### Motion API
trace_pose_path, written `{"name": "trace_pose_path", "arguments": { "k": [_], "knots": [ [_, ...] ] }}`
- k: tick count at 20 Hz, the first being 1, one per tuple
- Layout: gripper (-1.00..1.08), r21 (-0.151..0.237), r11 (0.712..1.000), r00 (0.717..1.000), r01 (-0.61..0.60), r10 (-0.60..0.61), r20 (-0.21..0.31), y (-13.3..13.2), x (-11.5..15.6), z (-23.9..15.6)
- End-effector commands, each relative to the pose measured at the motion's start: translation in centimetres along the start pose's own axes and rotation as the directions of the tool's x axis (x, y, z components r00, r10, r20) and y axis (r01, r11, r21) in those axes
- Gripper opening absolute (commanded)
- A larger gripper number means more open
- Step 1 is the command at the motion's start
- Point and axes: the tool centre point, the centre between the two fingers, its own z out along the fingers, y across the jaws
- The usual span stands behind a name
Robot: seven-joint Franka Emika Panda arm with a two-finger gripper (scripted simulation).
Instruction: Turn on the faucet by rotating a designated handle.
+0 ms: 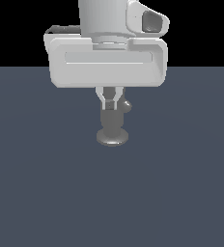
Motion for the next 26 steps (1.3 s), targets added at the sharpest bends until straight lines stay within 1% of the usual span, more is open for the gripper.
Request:
{"name": "trace_pose_path", "arguments": {
  "k": [1,24,25,26],
  "knots": [
    [-1.0,0.0,1.0,1.0,-0.017,0.017,-0.005,2.1,0.5,0.0],
    [-1.0,-0.001,1.0,1.0,-0.017,0.017,-0.005,13.3,2.2,0.0],
    [-1.0,-0.001,1.0,1.0,-0.017,0.017,-0.005,13.3,2.2,0.0],
    [-1.0,-0.009,1.0,0.999,0.018,-0.018,-0.036,11.5,3.4,-1.3]
  ]
}}
